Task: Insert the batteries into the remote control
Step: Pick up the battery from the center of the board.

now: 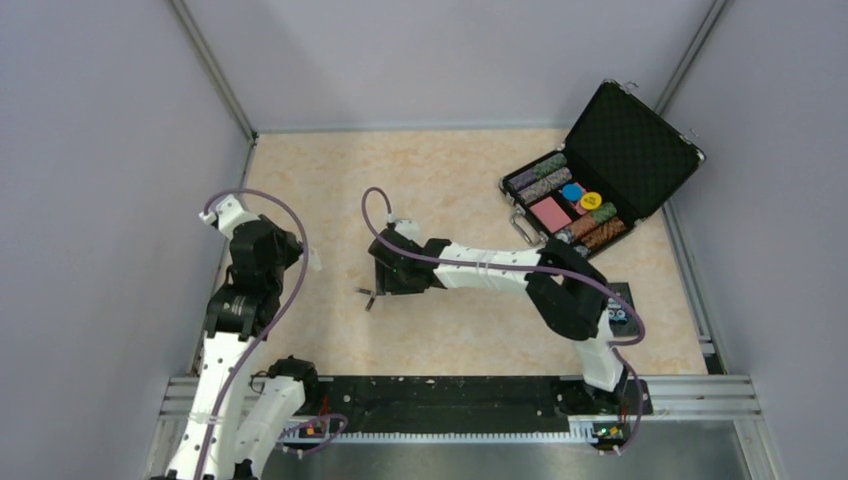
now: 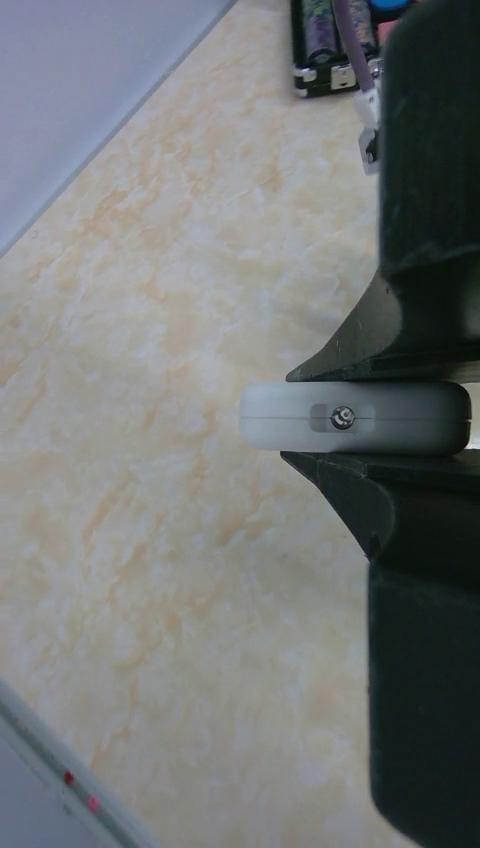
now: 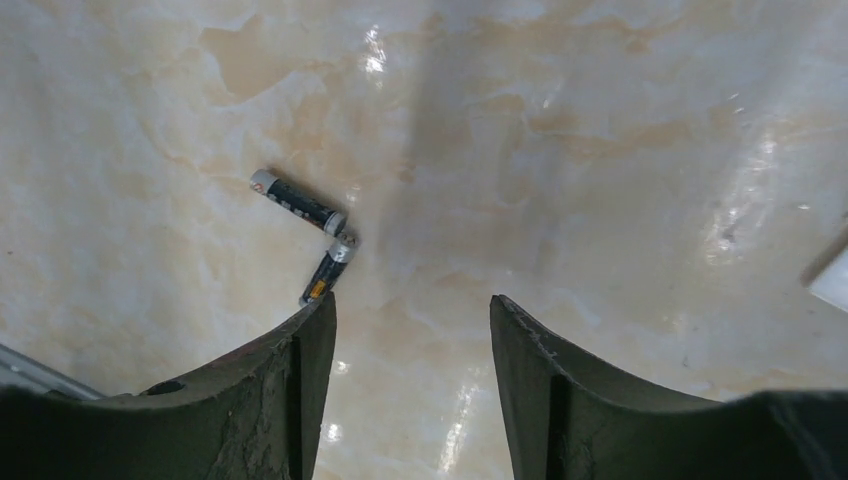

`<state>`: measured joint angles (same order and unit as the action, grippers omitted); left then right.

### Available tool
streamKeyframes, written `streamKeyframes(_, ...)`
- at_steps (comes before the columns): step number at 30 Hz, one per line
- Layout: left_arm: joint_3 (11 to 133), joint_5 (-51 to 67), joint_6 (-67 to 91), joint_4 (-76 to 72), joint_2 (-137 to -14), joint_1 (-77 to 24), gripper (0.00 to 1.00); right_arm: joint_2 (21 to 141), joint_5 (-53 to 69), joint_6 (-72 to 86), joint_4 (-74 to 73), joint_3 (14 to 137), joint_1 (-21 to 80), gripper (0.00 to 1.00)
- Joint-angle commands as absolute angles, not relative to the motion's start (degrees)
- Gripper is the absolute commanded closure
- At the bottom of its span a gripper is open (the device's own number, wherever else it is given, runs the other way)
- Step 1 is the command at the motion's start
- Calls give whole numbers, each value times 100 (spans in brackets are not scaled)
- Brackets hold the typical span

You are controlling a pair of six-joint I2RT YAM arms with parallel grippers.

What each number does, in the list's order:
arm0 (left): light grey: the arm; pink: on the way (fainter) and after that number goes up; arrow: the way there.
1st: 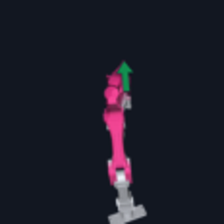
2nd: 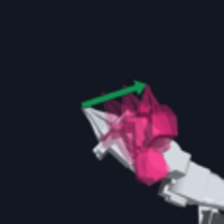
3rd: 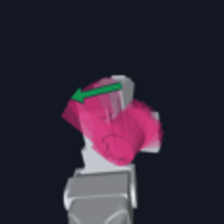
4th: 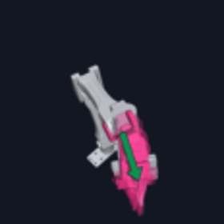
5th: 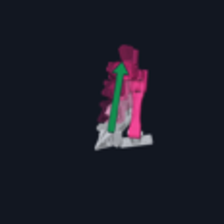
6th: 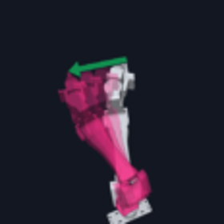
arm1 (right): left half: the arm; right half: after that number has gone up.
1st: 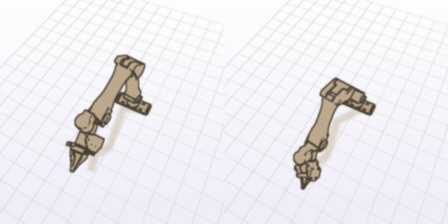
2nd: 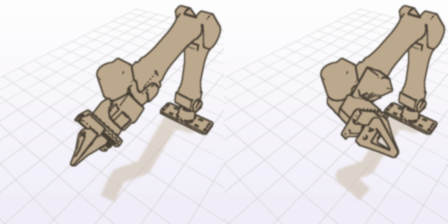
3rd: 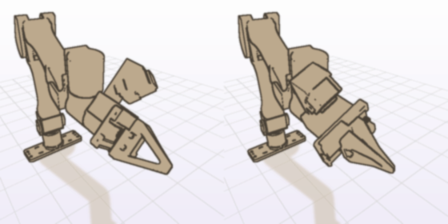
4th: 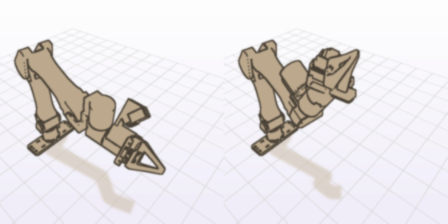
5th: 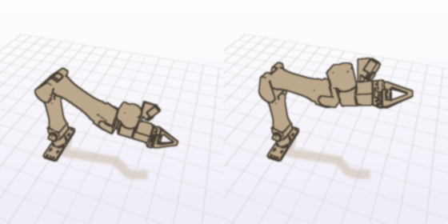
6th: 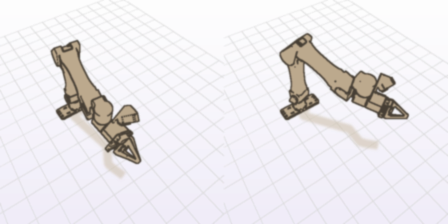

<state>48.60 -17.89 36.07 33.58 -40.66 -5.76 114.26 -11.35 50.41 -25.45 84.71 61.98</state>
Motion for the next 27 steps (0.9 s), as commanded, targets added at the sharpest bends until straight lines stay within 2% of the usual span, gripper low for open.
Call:
streamKeyframes(1, 5098, -2775, 3932, 3760, -3725, -580, 100, 11984, -1272, 5698, -2894, 9108, 6321, 45)
streamKeyframes(10, 4914, -2708, 4116, 4117, -3309, -580, 100, 12832, -1768, 5906, -3835, 10367, 6667, 49)
streamKeyframes(19, 5020, -3246, 4121, 4373, -3056, -580, 100, 13634, -2354, 6153, -5075, 11347, 7044, 52)
streamKeyframes(27, 5062, -3461, 4053, 4368, -2925, -580, 100, 13984, -2618, 6324, -5525, 11639, 7105, 63)
